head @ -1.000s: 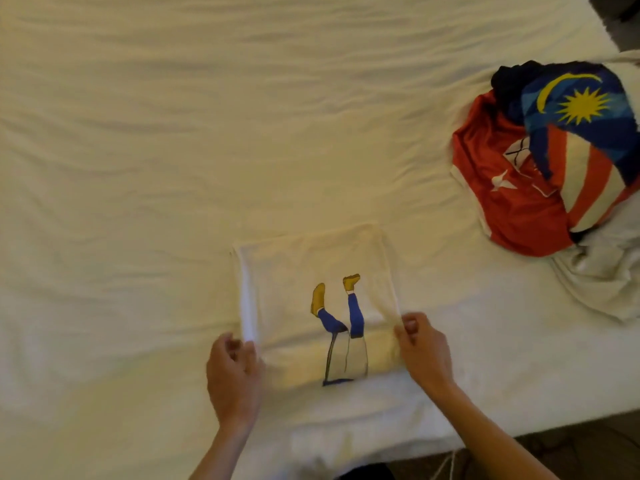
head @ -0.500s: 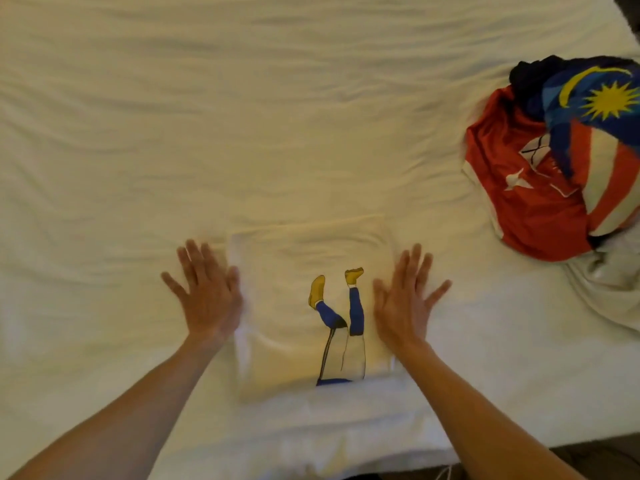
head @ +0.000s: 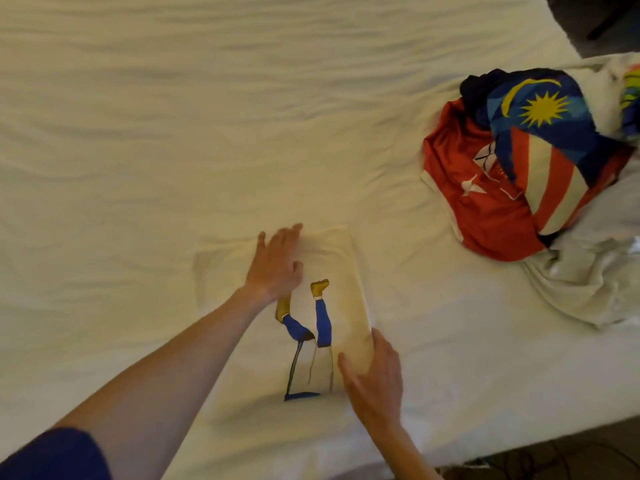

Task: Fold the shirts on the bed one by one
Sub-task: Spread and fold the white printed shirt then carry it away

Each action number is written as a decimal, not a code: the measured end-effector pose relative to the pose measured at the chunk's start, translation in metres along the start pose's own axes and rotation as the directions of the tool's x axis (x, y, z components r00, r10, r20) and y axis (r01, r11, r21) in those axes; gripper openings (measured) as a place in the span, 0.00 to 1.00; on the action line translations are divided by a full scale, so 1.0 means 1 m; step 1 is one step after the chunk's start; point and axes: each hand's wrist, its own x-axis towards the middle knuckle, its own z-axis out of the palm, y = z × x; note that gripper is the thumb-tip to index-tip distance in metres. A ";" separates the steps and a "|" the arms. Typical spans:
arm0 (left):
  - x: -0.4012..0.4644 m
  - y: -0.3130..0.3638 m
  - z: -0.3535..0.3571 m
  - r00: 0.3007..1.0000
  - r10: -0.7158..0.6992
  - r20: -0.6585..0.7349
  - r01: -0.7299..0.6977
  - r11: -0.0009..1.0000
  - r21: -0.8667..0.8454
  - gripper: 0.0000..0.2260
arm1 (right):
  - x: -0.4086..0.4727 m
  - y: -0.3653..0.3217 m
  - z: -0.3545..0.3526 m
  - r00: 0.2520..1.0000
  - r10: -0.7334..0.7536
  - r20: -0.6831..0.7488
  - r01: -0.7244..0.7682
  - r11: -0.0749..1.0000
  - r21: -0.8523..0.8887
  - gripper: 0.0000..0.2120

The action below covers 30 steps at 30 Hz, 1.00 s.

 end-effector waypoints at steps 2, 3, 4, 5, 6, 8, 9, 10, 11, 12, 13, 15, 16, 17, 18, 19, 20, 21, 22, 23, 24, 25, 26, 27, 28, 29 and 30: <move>0.027 0.027 -0.001 0.978 0.021 0.209 -0.039 0.996 0.083 0.33 | -0.005 0.004 0.000 0.989 0.112 0.093 -0.118 0.991 0.064 0.31; 0.037 0.037 -0.002 0.966 0.000 0.259 -0.037 0.989 0.140 0.34 | -0.004 0.006 -0.002 0.984 0.131 0.121 -0.140 0.988 0.071 0.27; 0.046 0.044 -0.002 0.959 -0.021 0.283 -0.029 0.985 0.173 0.34 | 0.000 0.008 -0.004 0.980 0.139 0.142 -0.151 0.985 0.081 0.22; 0.053 0.049 -0.004 0.952 -0.046 0.303 -0.010 0.984 0.180 0.34 | 0.005 0.009 -0.008 0.976 0.141 0.169 -0.158 0.983 0.090 0.17; 0.059 0.053 -0.006 0.943 -0.073 0.326 0.016 0.985 0.174 0.35 | 0.010 0.010 -0.012 0.969 0.137 0.206 -0.160 0.982 0.099 0.13; 0.065 0.059 -0.013 0.921 -0.125 0.368 0.066 0.984 0.167 0.34 | 0.018 0.013 -0.019 0.952 0.114 0.284 -0.152 0.981 0.117 0.09; 0.067 0.062 -0.016 0.914 -0.140 0.381 0.087 0.984 0.154 0.31 | 0.020 0.014 -0.021 0.949 0.095 0.300 -0.141 0.980 0.137 0.08; 0.067 0.067 -0.019 0.910 -0.143 0.390 0.098 0.986 0.132 0.25 | 0.020 0.014 -0.024 0.951 0.078 0.300 -0.132 0.978 0.164 0.08; 0.066 0.072 -0.022 0.911 -0.132 0.390 0.096 0.989 0.110 0.19 | 0.018 0.013 -0.028 0.954 0.064 0.293 -0.125 0.973 0.196 0.07; 0.065 0.077 -0.025 0.918 -0.115 0.380 0.089 0.992 0.085 0.15 | 0.017 0.009 -0.033 0.959 0.057 0.279 -0.125 0.965 0.232 0.06; 0.065 0.083 -0.030 0.930 -0.098 0.354 0.087 0.995 0.046 0.11 | 0.016 0.004 -0.042 0.968 0.059 0.245 -0.128 0.953 0.273 0.04; 0.068 0.097 -0.045 0.964 -0.084 0.252 0.117 0.986 -0.118 0.08 | 0.020 -0.005 -0.067 0.995 0.048 0.083 -0.075 0.932 0.354 0.06; 0.072 0.106 -0.056 0.978 -0.083 0.190 0.127 0.964 -0.232 0.08 | 0.023 -0.011 -0.083 0.999 0.032 -0.027 -0.020 0.925 0.380 0.07; 0.077 0.116 -0.068 0.989 -0.076 0.123 0.114 0.933 -0.341 0.08 | 0.027 -0.018 -0.102 0.991 0.012 -0.135 0.043 0.919 0.392 0.07; 0.082 0.126 -0.082 0.996 -0.061 0.058 0.080 0.897 -0.435 0.08 | 0.031 -0.026 -0.120 0.972 -0.019 -0.233 0.110 0.915 0.388 0.07; 0.087 0.136 -0.097 0.999 -0.042 0.002 0.037 0.856 -0.515 0.09 | 0.034 -0.036 -0.138 0.945 -0.061 -0.321 0.186 0.909 0.374 0.07; 0.091 0.144 -0.113 0.999 -0.021 -0.040 -0.006 0.812 -0.584 0.08 | 0.036 -0.047 -0.155 0.910 -0.115 -0.398 0.269 0.896 0.355 0.08; 0.093 0.151 -0.130 0.997 0.004 -0.072 -0.050 0.762 -0.646 0.08 | 0.037 -0.059 -0.170 0.870 -0.174 -0.461 0.351 0.876 0.332 0.10; 0.093 0.154 -0.146 0.995 0.034 -0.098 -0.093 0.706 -0.702 0.08 | 0.036 -0.073 -0.183 0.829 -0.238 -0.506 0.431 0.849 0.306 0.12; 0.091 0.155 -0.161 0.990 0.065 -0.126 -0.138 0.642 -0.754 0.09 | 0.035 -0.086 -0.193 0.785 -0.307 -0.539 0.507 0.817 0.273 0.13; 0.088 0.152 -0.174 0.983 0.090 -0.157 -0.180 0.571 -0.801 0.09 | 0.033 -0.097 -0.199 0.737 -0.379 -0.559 0.580 0.780 0.236 0.13; 0.083 0.146 -0.184 0.976 0.107 -0.188 -0.216 0.498 -0.840 0.10 | 0.029 -0.106 -0.202 0.690 -0.446 -0.570 0.642 0.740 0.199 0.11; 0.077 0.138 -0.192 0.970 0.124 -0.210 -0.243 0.431 -0.869 0.11 | 0.026 -0.114 -0.202 0.648 -0.503 -0.572 0.692 0.702 0.167 0.10; 0.071 0.128 -0.196 0.964 0.148 -0.221 -0.261 0.378 -0.888 0.11 | 0.021 -0.119 -0.197 0.611 -0.555 -0.565 0.733 0.665 0.139 0.09; 0.064 0.114 -0.198 0.960 0.177 -0.219 -0.269 0.349 -0.898 0.10 | 0.016 -0.124 -0.189 0.578 -0.602 -0.550 0.767 0.632 0.114 0.08; 0.057 0.098 -0.197 0.959 0.196 -0.206 -0.264 0.340 -0.903 0.09 | 0.010 -0.127 -0.177 0.549 -0.649 -0.527 0.796 0.599 0.092 0.07; 0.050 0.079 -0.193 0.965 0.192 -0.178 -0.236 0.341 -0.910 0.10 | 0.004 -0.128 -0.162 0.529 -0.691 -0.493 0.818 0.570 0.077 0.06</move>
